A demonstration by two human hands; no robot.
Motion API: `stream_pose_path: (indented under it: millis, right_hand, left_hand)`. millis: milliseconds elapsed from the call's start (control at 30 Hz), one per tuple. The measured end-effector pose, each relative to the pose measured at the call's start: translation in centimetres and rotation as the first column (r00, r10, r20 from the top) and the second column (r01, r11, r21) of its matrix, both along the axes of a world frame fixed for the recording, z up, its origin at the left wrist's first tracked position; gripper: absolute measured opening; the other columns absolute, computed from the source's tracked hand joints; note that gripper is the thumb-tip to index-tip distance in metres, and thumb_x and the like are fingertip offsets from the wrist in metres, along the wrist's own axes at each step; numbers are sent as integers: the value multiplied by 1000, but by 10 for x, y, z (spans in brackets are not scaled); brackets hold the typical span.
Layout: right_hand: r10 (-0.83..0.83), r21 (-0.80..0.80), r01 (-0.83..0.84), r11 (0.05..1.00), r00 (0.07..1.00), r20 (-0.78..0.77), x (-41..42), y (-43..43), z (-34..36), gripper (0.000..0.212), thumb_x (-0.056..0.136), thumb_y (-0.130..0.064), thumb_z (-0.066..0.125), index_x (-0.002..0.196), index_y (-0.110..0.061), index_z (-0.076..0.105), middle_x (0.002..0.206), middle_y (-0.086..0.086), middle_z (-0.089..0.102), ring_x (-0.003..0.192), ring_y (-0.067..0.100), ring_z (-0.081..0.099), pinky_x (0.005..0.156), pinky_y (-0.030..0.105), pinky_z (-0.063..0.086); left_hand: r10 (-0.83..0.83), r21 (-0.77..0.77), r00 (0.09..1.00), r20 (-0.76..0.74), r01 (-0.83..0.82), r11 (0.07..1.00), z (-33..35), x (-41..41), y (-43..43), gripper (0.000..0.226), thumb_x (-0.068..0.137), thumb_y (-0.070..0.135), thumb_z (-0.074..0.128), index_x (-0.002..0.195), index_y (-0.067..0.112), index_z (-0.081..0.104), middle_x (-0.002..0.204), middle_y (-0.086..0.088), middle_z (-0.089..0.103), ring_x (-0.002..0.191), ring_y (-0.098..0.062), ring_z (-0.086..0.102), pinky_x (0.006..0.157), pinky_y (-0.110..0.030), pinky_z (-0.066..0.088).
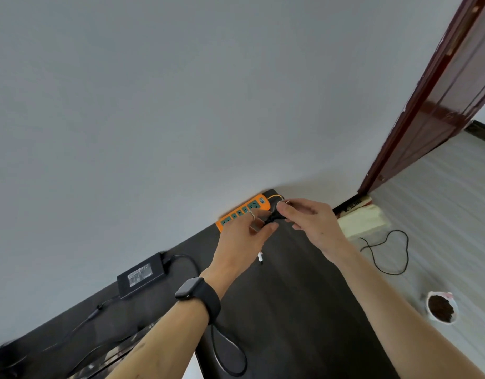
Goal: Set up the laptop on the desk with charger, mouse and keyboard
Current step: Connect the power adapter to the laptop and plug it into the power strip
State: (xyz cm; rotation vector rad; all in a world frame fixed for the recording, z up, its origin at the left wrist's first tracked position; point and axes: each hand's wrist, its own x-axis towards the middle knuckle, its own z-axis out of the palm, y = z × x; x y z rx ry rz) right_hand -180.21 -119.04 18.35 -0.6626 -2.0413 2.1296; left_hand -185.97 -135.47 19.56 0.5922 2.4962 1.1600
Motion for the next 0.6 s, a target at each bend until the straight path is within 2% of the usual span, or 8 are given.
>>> stream_pose_path:
  millis: [100,200,233,300,333,433,533,600]
  right_hand:
    - [25,-29,-24,999,999,37,-18,-2,-23,17,90,-42,69,96,-29,78,92,-4,77,88,12,71,77,28,54]
    - [67,-113,-57,992,994,88,-37,-6,-61,32,99,-47,53,109,-24,74,104,-6,75,98,16,68,82,31,50]
    - [85,-71,-78,994,990,110,-43,-8,-77,35,100,-49,48,112,-26,72,110,-8,72,103,13,65,85,30,48]
    - [101,150,-128,980,979,175,-57,-15,-117,36,99,-53,47,120,-31,66,121,-14,64,117,11,58,92,27,41]
    - [102,301,-166,939,971,216,-62,-20,-136,41,97,-56,47,125,-32,63,127,-14,59,125,13,52,96,27,38]
    - [120,677,-276,682,956,268,-77,-39,-178,60,91,-67,40,143,-37,45,157,-4,33,144,23,28,112,40,35]
    - [208,783,-353,512,935,286,-90,-59,-203,71,91,-74,32,155,-45,20,169,2,5,155,27,6,122,49,20]
    - [232,803,-398,443,917,326,-89,-68,-221,76,91,-76,27,158,-43,12,169,4,-4,156,28,1,124,54,15]
  left_hand:
    - [33,-40,999,-30,-34,999,-16,-11,-3,18,94,39,62,111,33,67,78,18,65,75,-3,64,74,-25,53]
    - [149,-69,989,-2,-148,987,-42,-27,-12,17,94,40,60,109,34,66,84,15,70,77,-7,68,78,-33,56]
    - [198,-71,980,12,-197,978,-52,-33,-17,16,94,39,59,108,34,65,85,14,70,76,-8,68,79,-34,56]
    - [256,-121,967,0,-254,960,-71,-48,-30,19,96,38,57,112,33,65,86,13,71,78,-6,67,78,-33,55]
    - [260,-163,965,-23,-260,952,-80,-55,-38,22,97,37,56,115,33,66,89,14,71,83,-4,66,80,-31,55]
    - [252,-266,966,-65,-260,928,-101,-75,-59,24,98,35,55,119,35,65,97,18,70,95,-3,64,85,-30,53]
    - [266,-300,961,-73,-276,913,-115,-94,-72,23,99,36,53,118,36,66,96,18,70,92,-4,64,79,-24,50]
    - [257,-312,963,-81,-270,911,-123,-104,-73,23,99,35,53,118,37,67,92,18,69,78,-5,62,69,-22,46]
